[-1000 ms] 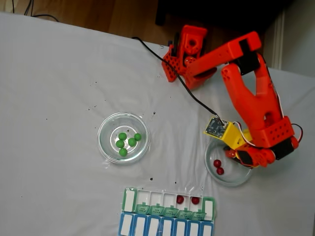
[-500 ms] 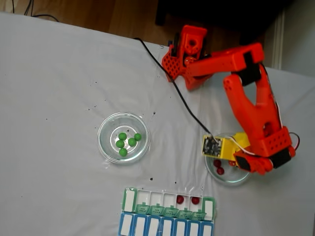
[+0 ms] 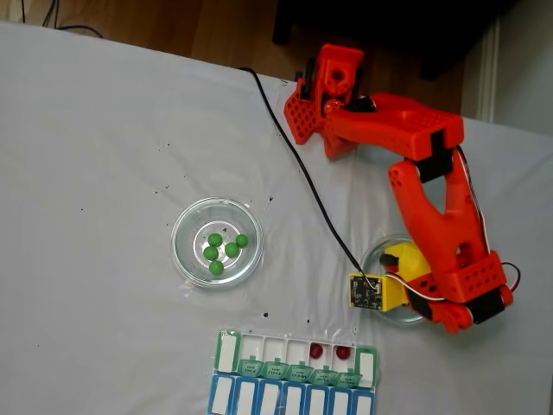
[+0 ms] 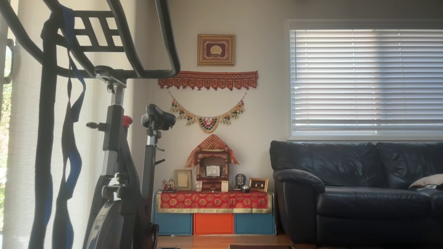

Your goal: Sort medicines into box.

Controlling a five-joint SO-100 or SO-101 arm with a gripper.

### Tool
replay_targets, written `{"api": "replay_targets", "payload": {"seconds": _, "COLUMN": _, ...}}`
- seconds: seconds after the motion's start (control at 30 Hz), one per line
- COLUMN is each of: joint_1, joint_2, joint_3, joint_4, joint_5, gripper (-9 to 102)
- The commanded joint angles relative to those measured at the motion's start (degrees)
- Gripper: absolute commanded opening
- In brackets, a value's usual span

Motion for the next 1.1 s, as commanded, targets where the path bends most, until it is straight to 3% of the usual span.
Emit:
{"api": "replay_targets", "payload": {"seconds": 0.0, "joint_1": 0.5, "joint_2": 11.5, "joint_3": -1.6, "joint_4": 0.7, "joint_5": -0.6, "gripper": 3}}
{"api": "replay_targets", "payload": {"seconds": 0.53, "joint_1": 0.8, "joint_2": 21.0, "joint_3": 4.1, "joint_4": 1.5, "joint_5": -11.0, "gripper": 7}}
{"api": "replay_targets", "payload": {"seconds": 1.07, "joint_1": -1.6, "joint_2": 31.7, "joint_3": 20.3, "joint_4": -12.0, "joint_5": -15.2, "gripper": 22}}
